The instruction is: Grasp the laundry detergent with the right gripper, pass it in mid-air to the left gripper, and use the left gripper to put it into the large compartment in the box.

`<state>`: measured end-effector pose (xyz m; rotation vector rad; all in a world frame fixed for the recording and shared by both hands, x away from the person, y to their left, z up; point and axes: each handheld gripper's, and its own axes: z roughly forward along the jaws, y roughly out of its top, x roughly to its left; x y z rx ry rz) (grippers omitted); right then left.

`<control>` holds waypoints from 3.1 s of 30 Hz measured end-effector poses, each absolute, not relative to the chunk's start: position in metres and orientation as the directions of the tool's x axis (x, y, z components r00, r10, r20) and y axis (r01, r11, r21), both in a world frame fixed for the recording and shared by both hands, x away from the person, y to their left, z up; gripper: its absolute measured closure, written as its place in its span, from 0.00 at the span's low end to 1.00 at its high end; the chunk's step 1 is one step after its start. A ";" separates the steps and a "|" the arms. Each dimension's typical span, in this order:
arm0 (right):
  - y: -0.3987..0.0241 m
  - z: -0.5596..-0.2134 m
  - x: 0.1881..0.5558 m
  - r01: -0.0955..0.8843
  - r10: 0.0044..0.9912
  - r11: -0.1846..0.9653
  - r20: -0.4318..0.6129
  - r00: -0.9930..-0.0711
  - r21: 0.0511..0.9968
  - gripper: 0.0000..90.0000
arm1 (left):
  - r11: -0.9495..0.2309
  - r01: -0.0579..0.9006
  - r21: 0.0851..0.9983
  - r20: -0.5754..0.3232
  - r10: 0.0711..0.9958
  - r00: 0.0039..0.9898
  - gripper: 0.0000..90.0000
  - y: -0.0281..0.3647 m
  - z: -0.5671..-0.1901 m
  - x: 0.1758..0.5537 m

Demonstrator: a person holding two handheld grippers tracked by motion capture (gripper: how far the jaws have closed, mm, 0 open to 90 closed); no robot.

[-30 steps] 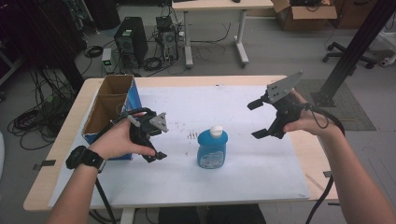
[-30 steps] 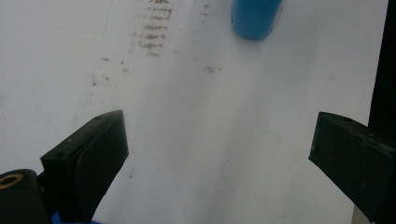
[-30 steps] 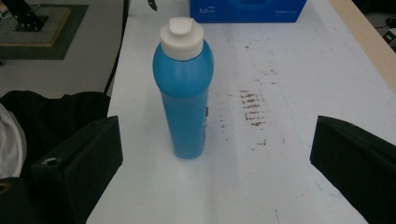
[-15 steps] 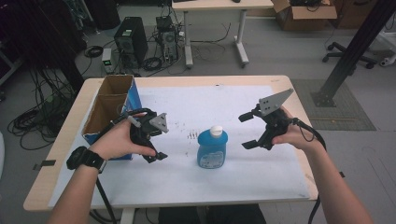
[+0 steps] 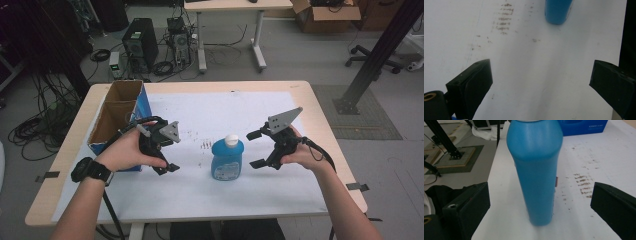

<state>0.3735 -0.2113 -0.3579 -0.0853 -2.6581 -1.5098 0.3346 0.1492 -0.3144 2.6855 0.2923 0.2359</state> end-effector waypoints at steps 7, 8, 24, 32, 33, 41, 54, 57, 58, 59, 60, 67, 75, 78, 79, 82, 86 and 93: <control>-0.195 -0.371 0.371 0.089 -0.003 0.501 0.105 -0.994 0.861 0.03 | -0.883 0.168 0.439 0.122 0.244 0.962 0.05 0.150 -0.314 0.334; -0.195 -0.371 0.371 0.089 -0.003 0.501 0.105 -0.994 0.861 0.03 | -0.883 0.168 0.439 0.122 0.244 0.962 0.05 0.150 -0.314 0.334; -0.169 -0.387 0.367 0.099 0.011 0.462 0.106 -0.994 0.882 0.08 | -0.879 0.161 0.449 0.126 0.240 0.962 0.05 0.151 -0.315 0.332; -0.164 -0.392 0.367 0.096 0.013 0.461 0.102 -0.995 0.882 0.11 | -0.872 0.168 0.460 0.125 0.251 0.960 0.05 0.152 -0.315 0.331; -0.164 -0.392 0.367 0.096 0.013 0.461 0.102 -0.995 0.882 0.11 | -0.873 0.167 0.458 0.126 0.250 0.960 0.05 0.152 -0.315 0.331; -0.161 -0.394 0.367 0.094 0.014 0.447 0.098 -0.995 0.889 0.13 | -0.875 0.156 0.458 0.130 0.239 0.962 0.06 0.151 -0.314 0.330; -0.157 -0.397 0.367 0.092 0.007 0.439 0.099 -0.995 0.894 0.16 | -0.870 0.163 0.464 0.127 0.248 0.961 0.06 0.153 -0.315 0.330; -0.157 -0.397 0.367 0.092 0.006 0.438 0.099 -0.995 0.894 0.16 | -0.871 0.160 0.465 0.125 0.243 0.962 0.06 0.152 -0.315 0.329; -0.157 -0.397 0.367 0.092 0.006 0.438 0.099 -0.995 0.894 0.16 | -0.872 0.159 0.463 0.125 0.242 0.962 0.06 0.152 -0.315 0.329; -0.157 -0.397 0.367 0.092 0.006 0.438 0.099 -0.995 0.894 0.17 | -0.873 0.156 0.463 0.127 0.240 0.963 0.06 0.152 -0.315 0.329; -0.158 -0.397 0.367 0.093 0.005 0.436 0.100 -0.995 0.895 0.17 | -0.871 0.158 0.465 0.125 0.241 0.962 0.06 0.151 -0.315 0.329; -0.157 -0.397 0.367 0.088 0.001 0.431 0.097 -0.995 0.898 0.20 | -0.873 0.156 0.462 0.126 0.239 0.963 0.06 0.151 -0.315 0.329; -0.158 -0.397 0.367 0.087 0.002 0.422 0.095 -0.995 0.902 0.25 | -0.875 0.157 0.458 0.122 0.237 0.964 0.06 0.152 -0.316 0.329; -0.158 -0.396 0.367 0.087 0.006 0.423 0.093 -0.996 0.902 0.26 | -0.874 0.159 0.459 0.119 0.238 0.964 0.06 0.152 -0.316 0.329; -0.158 -0.396 0.367 0.086 0.008 0.423 0.091 -0.996 0.902 0.26 | -0.874 0.161 0.459 0.117 0.240 0.964 0.06 0.152 -0.316 0.328; -0.158 -0.396 0.367 0.084 0.008 0.417 0.089 -0.996 0.905 0.28 | -0.875 0.155 0.458 0.123 0.235 0.964 0.07 0.152 -0.315 0.329; -0.158 -0.396 0.367 0.080 0.005 0.417 0.086 -0.996 0.905 0.30 | -0.873 0.159 0.462 0.120 0.239 0.964 0.07 0.151 -0.315 0.329; -0.158 -0.397 0.367 0.078 0.004 0.423 0.084 -0.996 0.903 0.35 | -0.875 0.156 0.458 0.120 0.234 0.965 0.07 0.150 -0.315 0.329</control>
